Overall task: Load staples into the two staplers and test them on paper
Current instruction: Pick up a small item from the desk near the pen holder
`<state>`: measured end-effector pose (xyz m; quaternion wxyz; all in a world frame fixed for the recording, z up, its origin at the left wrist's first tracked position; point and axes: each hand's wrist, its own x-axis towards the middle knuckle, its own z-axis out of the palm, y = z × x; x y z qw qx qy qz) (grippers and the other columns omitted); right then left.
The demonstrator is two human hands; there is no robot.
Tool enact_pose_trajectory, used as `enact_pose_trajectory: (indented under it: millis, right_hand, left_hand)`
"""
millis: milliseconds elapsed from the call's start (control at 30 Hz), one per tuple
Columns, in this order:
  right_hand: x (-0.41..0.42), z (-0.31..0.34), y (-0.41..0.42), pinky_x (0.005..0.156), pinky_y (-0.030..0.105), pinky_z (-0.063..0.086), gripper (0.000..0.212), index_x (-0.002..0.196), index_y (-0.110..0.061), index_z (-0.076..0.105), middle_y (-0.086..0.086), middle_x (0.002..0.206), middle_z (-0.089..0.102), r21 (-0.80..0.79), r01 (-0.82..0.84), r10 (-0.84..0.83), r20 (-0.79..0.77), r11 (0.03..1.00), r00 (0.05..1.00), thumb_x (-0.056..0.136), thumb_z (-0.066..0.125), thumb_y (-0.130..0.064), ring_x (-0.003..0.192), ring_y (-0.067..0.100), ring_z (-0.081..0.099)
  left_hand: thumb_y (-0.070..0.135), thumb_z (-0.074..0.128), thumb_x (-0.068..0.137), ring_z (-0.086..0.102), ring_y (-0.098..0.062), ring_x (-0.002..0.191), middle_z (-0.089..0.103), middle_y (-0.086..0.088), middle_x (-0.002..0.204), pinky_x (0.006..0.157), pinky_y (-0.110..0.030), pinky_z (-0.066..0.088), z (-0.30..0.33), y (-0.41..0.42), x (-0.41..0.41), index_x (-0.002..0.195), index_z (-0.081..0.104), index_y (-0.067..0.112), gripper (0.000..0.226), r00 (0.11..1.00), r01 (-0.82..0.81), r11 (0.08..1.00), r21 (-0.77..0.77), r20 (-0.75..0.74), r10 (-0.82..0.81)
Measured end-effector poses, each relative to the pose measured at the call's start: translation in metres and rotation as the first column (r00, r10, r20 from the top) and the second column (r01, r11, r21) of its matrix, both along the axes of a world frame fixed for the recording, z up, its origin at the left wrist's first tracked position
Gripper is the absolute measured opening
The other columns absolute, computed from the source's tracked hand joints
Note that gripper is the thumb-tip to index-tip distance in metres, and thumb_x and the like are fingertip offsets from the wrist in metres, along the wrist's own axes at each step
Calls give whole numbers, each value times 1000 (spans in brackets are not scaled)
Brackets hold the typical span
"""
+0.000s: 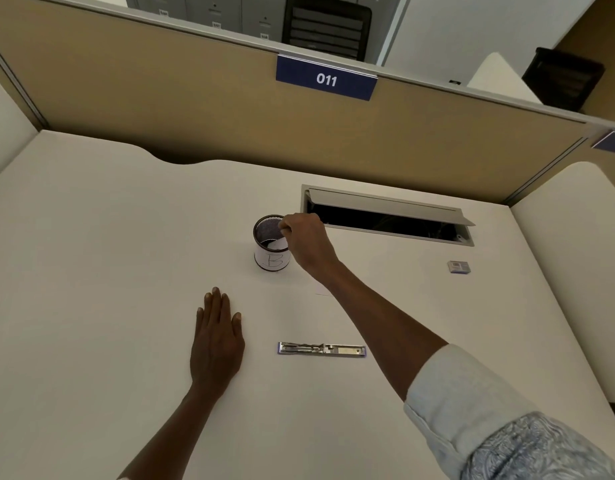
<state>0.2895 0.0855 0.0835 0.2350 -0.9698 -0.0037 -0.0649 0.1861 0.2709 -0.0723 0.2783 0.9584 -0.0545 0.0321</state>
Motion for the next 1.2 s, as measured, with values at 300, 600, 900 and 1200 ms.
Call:
enact_pose_trajectory:
  millis: [300, 600, 900, 1200]
  right_hand:
    - [-16, -7, -14, 69, 43, 48, 17, 85, 5, 69, 18, 79, 69, 69, -6, 0, 90, 998, 996, 89, 53, 3, 75, 30, 57]
    - [-57, -8, -28, 83, 40, 51, 20, 102, -1, 73, 14, 95, 74, 162, 16, -39, 142, 987, 989, 91, 57, -2, 90, 29, 66]
    - [-123, -18, -57, 79, 39, 54, 20, 95, -3, 74, 9, 88, 74, 246, 97, -146, 190, 964, 971, 88, 55, 0, 81, 22, 67]
    - [-178, -24, -119, 73, 35, 55, 18, 89, -4, 74, 5, 84, 74, 322, 211, -295, 242, 923, 924, 84, 58, 4, 73, 17, 67]
  left_hand:
    - [27, 32, 99, 24, -31, 147, 29, -20, 156, 120, -46, 21, -1, 2, -1, 143, 39, -7, 56, 1000, 4, 1000, 10, -9, -4]
    - [21, 38, 104, 9, -26, 151, 16, -16, 161, 123, -41, 8, 7, 1, 4, 148, 29, -4, 52, 989, 13, 998, -60, -145, -22]
    - [25, 35, 105, 20, -18, 149, 30, -9, 158, 121, -38, 16, 42, -36, -22, 147, 37, 4, 47, 986, -60, 965, -257, -167, 17]
    - [28, 42, 103, 44, -22, 137, 53, -9, 143, 111, -28, 29, 98, -103, -44, 137, 51, 6, 42, 999, 50, 928, -369, 15, -48]
